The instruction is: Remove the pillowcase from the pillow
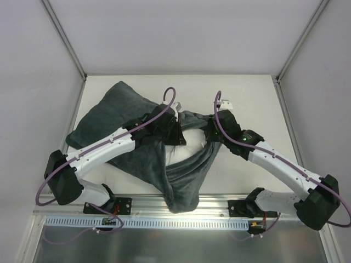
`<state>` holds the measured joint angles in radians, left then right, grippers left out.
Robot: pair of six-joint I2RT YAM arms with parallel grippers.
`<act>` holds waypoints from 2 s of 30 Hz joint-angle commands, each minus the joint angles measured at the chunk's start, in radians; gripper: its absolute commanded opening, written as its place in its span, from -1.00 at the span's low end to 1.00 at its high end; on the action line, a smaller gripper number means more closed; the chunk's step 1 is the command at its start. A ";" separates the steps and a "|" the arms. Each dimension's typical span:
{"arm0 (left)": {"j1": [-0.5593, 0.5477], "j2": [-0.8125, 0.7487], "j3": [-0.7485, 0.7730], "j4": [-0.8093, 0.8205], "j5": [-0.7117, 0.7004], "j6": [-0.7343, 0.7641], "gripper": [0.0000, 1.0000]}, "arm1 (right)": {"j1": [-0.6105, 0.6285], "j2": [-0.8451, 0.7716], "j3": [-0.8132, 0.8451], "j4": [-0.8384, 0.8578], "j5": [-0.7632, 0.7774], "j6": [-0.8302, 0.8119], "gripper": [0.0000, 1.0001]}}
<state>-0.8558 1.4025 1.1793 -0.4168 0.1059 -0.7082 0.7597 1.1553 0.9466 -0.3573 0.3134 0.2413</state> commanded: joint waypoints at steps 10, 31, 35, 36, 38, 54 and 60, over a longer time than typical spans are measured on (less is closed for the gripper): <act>0.000 -0.304 -0.119 0.010 0.143 -0.040 -1.00 | -0.341 -0.046 -0.068 0.012 -0.042 0.001 -0.99; 0.032 -0.428 -0.041 0.039 0.163 -0.011 -1.00 | -0.364 0.300 -0.204 0.466 -0.566 0.150 -0.99; 0.055 -0.416 -0.018 0.076 0.202 -0.007 -1.00 | -0.291 0.434 -0.206 0.560 -0.632 0.173 -0.99; 0.067 -0.415 -0.006 0.078 0.219 -0.002 -1.00 | -0.286 0.460 -0.210 0.563 -0.631 0.180 -0.99; 0.093 -0.439 -0.001 0.076 0.235 0.004 -1.00 | -0.295 0.504 -0.241 0.616 -0.635 0.219 -0.99; 0.230 -0.369 -0.053 0.099 0.327 -0.022 -1.00 | -0.226 0.055 -0.301 0.433 -0.551 0.122 0.48; 0.225 -0.306 -0.096 0.142 0.357 -0.039 -1.00 | -0.177 -0.006 -0.192 0.237 -0.532 -0.010 0.64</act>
<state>-0.6331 1.1007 1.0668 -0.4438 0.3767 -0.7074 0.5617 1.1976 0.6807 0.0071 -0.2588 0.3256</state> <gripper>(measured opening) 0.052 0.811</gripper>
